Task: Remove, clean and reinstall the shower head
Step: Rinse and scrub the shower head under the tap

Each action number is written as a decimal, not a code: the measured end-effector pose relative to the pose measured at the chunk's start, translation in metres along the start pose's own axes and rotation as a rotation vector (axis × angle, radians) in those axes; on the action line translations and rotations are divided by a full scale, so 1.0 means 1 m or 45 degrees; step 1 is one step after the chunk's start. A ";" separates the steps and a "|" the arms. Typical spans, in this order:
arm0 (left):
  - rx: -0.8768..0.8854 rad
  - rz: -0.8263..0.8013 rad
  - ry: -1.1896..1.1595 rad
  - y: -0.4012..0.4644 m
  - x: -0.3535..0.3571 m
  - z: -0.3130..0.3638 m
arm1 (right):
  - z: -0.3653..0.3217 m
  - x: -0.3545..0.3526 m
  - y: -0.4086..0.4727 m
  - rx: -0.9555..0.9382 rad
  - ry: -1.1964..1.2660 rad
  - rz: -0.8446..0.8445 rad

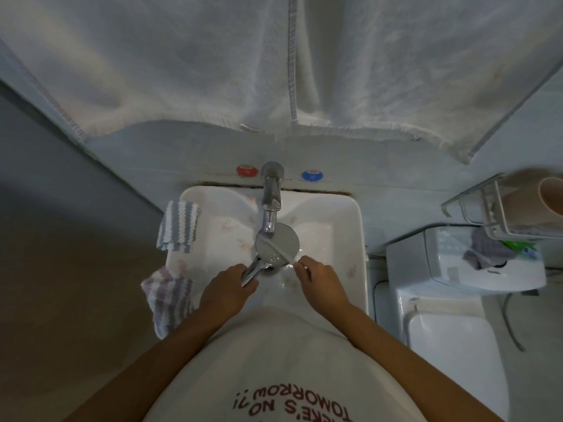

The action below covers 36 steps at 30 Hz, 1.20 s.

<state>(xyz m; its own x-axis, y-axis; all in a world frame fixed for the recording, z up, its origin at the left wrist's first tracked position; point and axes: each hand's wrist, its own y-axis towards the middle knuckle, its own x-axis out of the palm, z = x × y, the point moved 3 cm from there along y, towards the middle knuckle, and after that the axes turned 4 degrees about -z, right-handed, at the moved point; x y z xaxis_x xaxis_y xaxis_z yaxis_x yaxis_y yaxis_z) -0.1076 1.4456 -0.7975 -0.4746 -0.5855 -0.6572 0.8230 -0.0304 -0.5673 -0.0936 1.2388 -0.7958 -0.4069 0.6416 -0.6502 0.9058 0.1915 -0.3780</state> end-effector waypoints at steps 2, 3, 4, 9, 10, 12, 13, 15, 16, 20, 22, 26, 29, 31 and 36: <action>-0.010 0.011 -0.012 0.001 0.000 -0.002 | -0.005 0.006 -0.005 -0.056 -0.017 -0.084; -0.014 0.012 -0.018 0.001 0.000 -0.002 | -0.004 0.005 -0.005 -0.048 -0.028 -0.068; -0.013 0.013 -0.020 0.002 0.000 -0.002 | -0.002 0.003 -0.003 -0.012 -0.032 -0.018; -0.011 0.016 -0.021 0.002 0.000 -0.001 | -0.002 -0.001 -0.003 -0.037 -0.044 -0.004; -0.019 0.016 -0.030 0.003 0.000 -0.002 | -0.005 0.003 -0.006 -0.070 -0.054 -0.057; -0.040 0.019 -0.033 0.004 -0.001 -0.003 | -0.004 0.004 -0.006 -0.058 -0.063 -0.045; -0.046 0.019 -0.033 0.004 -0.001 -0.003 | -0.002 0.000 -0.003 -0.016 -0.066 0.005; -0.044 0.018 -0.043 0.005 -0.001 -0.002 | 0.001 -0.004 0.000 0.028 -0.072 0.075; -0.044 0.016 -0.047 0.005 -0.001 -0.002 | 0.001 -0.004 0.000 0.012 -0.069 0.057; -0.060 0.026 -0.059 0.007 -0.001 -0.006 | -0.004 0.004 -0.007 -0.061 -0.092 -0.056; -0.061 0.038 -0.052 0.008 -0.002 -0.006 | 0.000 -0.001 -0.003 0.000 -0.089 0.030; -0.089 0.036 -0.058 0.008 -0.003 -0.006 | 0.001 0.001 -0.002 -0.022 -0.072 -0.021; -0.103 0.030 -0.054 0.009 -0.003 -0.010 | -0.001 0.004 -0.006 -0.043 -0.087 -0.063; -0.093 0.027 -0.063 0.010 -0.003 -0.009 | 0.003 -0.001 -0.002 0.023 -0.096 0.030; -0.100 0.039 -0.074 0.010 -0.003 -0.011 | 0.000 0.003 -0.006 -0.037 -0.078 -0.052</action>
<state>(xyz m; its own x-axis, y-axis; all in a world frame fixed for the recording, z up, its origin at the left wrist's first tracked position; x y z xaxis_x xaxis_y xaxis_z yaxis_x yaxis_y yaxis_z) -0.1016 1.4560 -0.8065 -0.4287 -0.6311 -0.6465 0.8090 0.0504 -0.5856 -0.1000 1.2397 -0.7955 -0.4494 0.5861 -0.6742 0.8909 0.2384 -0.3865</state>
